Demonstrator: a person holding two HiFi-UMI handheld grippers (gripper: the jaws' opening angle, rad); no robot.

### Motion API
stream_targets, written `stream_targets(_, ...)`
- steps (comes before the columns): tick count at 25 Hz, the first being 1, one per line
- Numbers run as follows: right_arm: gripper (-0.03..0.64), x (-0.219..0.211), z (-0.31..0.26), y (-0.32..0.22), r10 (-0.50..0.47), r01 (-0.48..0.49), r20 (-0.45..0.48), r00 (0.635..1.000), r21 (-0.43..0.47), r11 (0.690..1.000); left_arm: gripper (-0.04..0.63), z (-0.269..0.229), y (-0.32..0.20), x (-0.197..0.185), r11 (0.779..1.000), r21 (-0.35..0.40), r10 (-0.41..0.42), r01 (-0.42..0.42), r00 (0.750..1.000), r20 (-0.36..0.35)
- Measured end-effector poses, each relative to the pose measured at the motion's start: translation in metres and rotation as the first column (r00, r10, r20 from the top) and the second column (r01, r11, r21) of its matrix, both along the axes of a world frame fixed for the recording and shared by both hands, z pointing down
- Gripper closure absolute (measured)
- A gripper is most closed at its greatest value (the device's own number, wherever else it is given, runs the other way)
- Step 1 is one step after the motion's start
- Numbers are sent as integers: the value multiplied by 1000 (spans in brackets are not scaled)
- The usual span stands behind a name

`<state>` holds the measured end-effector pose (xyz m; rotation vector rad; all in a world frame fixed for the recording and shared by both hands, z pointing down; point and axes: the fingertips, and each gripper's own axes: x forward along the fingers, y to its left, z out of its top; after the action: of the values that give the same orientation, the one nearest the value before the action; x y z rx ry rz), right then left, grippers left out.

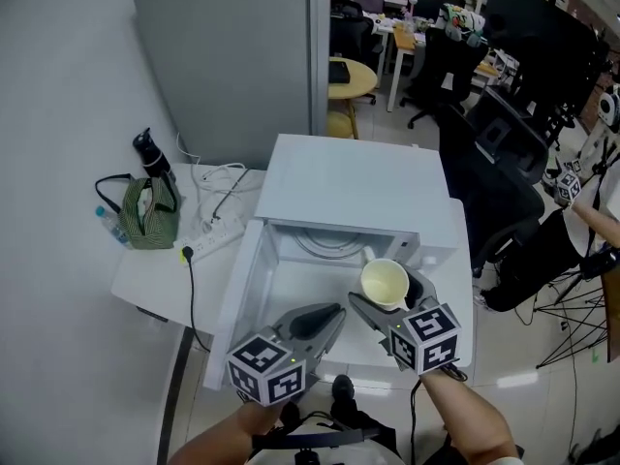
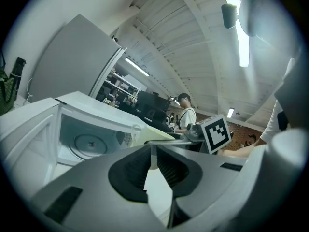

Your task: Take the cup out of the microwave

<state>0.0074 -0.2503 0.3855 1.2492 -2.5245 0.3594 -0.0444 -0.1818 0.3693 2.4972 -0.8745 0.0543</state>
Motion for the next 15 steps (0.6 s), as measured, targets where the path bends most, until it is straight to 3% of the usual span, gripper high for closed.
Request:
stream_targets(8,167,-1,-72,-31,-30,30,-5,1000,113,993,549,-29,-9,6,998,59,0,0,1000,2)
stream_targets(15,167,-9,-84,-84,-38,38,1,999,103,994,549,-45,-28,3,996,85,-33,31,999,19)
